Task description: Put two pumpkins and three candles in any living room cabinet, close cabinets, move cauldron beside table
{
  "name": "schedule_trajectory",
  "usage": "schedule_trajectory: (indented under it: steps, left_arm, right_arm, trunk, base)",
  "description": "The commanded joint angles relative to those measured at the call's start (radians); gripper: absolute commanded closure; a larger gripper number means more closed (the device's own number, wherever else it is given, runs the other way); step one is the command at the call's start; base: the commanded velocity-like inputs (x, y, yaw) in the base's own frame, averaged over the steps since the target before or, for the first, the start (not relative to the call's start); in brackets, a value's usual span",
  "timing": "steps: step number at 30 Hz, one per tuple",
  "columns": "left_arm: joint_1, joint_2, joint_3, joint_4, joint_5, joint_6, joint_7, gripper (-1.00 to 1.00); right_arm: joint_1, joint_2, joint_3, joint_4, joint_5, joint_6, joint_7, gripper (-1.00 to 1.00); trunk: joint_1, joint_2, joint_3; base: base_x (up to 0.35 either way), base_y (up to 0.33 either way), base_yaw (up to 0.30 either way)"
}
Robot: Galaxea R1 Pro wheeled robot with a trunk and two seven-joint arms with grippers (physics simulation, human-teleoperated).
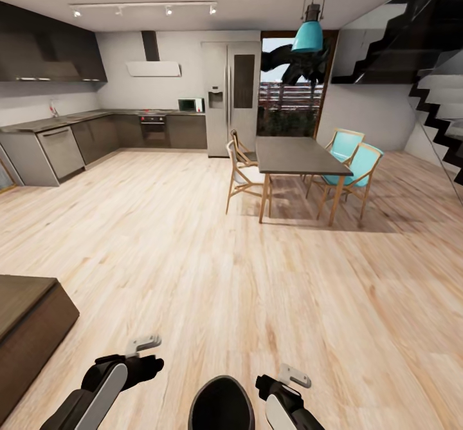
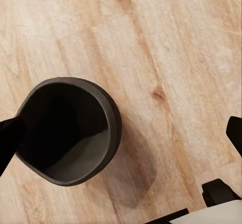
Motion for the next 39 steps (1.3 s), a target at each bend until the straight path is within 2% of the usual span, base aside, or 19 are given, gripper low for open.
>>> schedule_trajectory:
  steps: [1,11,36,39]
  left_arm:
    - [-0.001,0.001,-0.003,-0.002,0.011,0.001,0.010,-1.00]
    - [-0.001,0.001,-0.001,-0.031,0.011,0.001,0.010,-1.00]
    - [-0.001,0.001,-0.001,-0.027,0.009,-0.005,0.012,-1.00]
    - [-0.001,-0.002,-0.005,-0.020,0.010,-0.067,0.012,-1.00]
  right_arm:
    - [-0.001,-0.001,0.003,-0.002,-0.004,0.004,-0.007,-1.00]
    - [-0.001,-0.001,0.003,-0.002,-0.004,0.004,-0.007,-1.00]
    - [-0.001,-0.001,0.006,0.045,-0.002,0.013,-0.002,-1.00]
    - [-0.001,-0.001,0.006,0.045,0.000,0.009,0.000,-1.00]
  trunk:
    - [0.000,-0.001,-0.001]
    - [0.000,-0.001,-0.001]
    - [0.096,-0.176,-0.079]
    - [0.108,-0.197,-0.089]
  base:
    - [0.083,0.022,0.000]
    - [0.021,0.006,0.000]
    - [0.000,0.000,0.000]
    - [0.000,0.000,0.000]
